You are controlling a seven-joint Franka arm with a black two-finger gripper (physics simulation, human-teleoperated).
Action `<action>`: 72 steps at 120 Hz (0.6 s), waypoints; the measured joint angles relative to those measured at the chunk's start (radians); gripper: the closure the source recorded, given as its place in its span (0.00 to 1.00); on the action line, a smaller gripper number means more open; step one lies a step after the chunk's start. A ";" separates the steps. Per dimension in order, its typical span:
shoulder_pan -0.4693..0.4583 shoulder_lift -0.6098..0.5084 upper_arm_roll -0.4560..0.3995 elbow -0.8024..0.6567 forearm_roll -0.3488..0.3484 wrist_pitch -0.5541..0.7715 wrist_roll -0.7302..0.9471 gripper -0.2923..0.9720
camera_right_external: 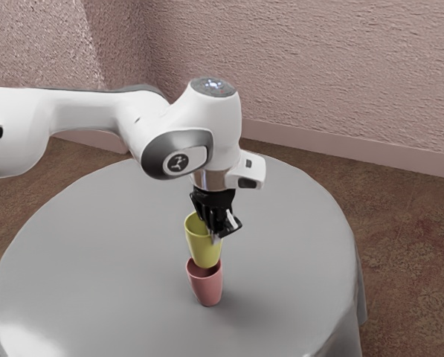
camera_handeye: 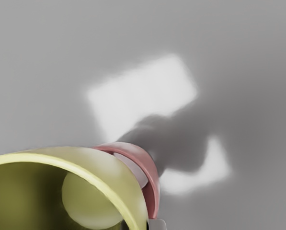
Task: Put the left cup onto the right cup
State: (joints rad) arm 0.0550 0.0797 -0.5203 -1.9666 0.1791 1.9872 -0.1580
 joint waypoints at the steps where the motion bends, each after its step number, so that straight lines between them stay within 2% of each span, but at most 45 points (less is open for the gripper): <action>1: 0.000 0.000 0.000 0.000 0.000 0.000 -0.001 0.85; 72: -0.002 0.007 -0.004 -0.013 -0.002 0.010 -0.035 0.85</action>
State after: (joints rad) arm 0.0528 0.0872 -0.5243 -1.9792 0.1768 1.9968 -0.1934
